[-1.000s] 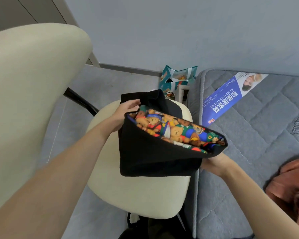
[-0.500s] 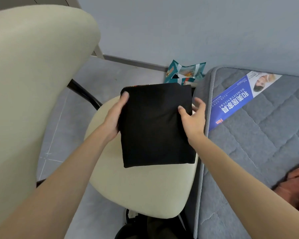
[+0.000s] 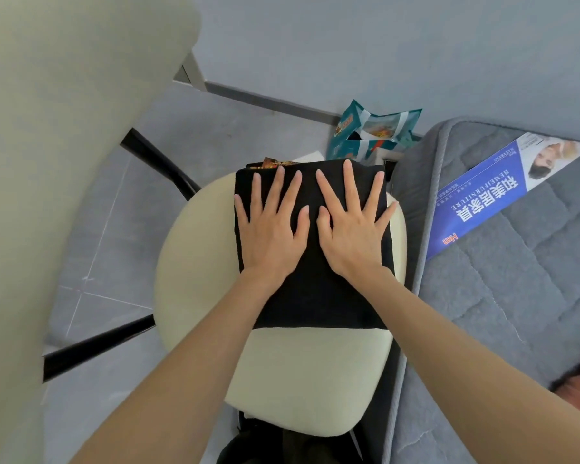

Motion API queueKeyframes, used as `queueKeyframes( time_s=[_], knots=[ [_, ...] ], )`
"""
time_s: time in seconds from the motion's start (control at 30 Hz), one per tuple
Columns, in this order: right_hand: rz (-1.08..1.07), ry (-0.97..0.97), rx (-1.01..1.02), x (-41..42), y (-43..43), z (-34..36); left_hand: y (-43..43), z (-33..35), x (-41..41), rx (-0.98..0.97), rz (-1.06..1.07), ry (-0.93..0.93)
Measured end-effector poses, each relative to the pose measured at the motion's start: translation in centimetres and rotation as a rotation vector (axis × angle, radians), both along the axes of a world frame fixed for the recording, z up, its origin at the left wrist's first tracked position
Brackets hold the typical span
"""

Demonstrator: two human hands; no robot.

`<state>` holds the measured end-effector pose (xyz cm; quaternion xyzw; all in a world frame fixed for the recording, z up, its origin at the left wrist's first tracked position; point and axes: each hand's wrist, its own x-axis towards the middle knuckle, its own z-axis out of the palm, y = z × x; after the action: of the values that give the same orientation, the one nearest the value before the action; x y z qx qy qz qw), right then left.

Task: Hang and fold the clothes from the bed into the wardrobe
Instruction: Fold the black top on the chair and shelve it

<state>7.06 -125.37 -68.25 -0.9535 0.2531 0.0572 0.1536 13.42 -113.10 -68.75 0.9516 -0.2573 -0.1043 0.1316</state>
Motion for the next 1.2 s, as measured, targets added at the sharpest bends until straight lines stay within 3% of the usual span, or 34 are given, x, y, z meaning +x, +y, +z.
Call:
queueKeyframes(
  time_s=[0.27, 0.4, 0.6, 0.9, 1.2],
  knots=[
    [-0.085, -0.053, 0.058, 0.2, -0.4, -2.0, -0.4, -2.7, 0.6, 0.047, 0.034, 0.007],
    [-0.172, -0.029, 0.112, -1.4, -1.2, -1.2, 0.2, -1.6, 0.8, 0.042, 0.096, 0.11],
    [-0.291, 0.044, 0.109, -4.8, -0.6, -0.2, 2.7, -0.1, -2.2, -0.118, 0.39, 0.333],
    [-0.33, -0.036, 0.34, -5.0, -1.2, 0.3, 3.8, 0.2, -2.5, -0.319, 0.416, 0.428],
    [-0.27, -0.175, 0.329, -11.7, 4.4, 8.8, 10.5, 7.1, -9.8, -0.471, 0.488, 0.427]
  ],
)
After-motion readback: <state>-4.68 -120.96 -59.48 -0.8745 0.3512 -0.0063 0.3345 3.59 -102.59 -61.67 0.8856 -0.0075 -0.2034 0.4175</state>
